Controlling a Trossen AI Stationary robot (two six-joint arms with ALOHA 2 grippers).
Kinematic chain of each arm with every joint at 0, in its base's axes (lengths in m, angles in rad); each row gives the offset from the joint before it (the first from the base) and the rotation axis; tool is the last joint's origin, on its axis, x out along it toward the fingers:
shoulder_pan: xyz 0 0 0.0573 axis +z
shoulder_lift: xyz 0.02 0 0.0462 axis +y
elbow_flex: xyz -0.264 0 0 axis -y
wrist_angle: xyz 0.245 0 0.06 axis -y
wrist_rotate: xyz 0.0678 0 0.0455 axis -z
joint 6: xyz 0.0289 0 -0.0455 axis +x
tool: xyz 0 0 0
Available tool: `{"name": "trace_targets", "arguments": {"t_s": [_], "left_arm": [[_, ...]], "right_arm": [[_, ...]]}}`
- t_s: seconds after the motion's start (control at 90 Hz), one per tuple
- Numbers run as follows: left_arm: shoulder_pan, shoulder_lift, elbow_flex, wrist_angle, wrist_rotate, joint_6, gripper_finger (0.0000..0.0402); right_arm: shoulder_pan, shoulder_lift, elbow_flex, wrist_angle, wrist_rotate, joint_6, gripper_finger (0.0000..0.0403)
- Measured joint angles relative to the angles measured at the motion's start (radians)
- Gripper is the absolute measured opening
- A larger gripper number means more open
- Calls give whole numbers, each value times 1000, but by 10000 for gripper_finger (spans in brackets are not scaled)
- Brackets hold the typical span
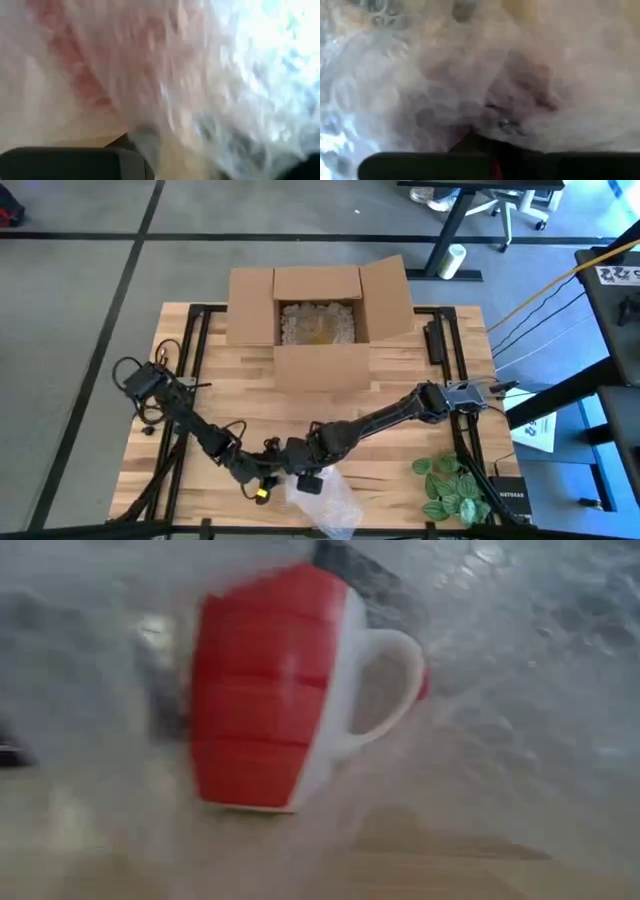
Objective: Wrap mug
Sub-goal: Wrap the red mug using the bubble wrap
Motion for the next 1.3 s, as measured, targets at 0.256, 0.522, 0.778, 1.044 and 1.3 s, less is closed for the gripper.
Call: {"name": "trace_targets", "arguments": {"t_s": [0.256,0.522,0.778,1.044,1.3], "left_arm": [[87,1,0,3,-19,39,105],[30,-66,0,-141,5,-17,105],[-101,-234,3,-447,-153,-120,105],[-209,-341,3,-706,-258,-305,105],[-335,-337,2,-712,-250,-493,105]], "right_arm": [[0,-7,-2,-74,3,11,0],[1,-1,-13,26,41,12,0],[-3,2,-13,64,79,-4,0],[-14,2,-13,108,69,6,0],[-24,2,-13,112,66,12,0]]}}
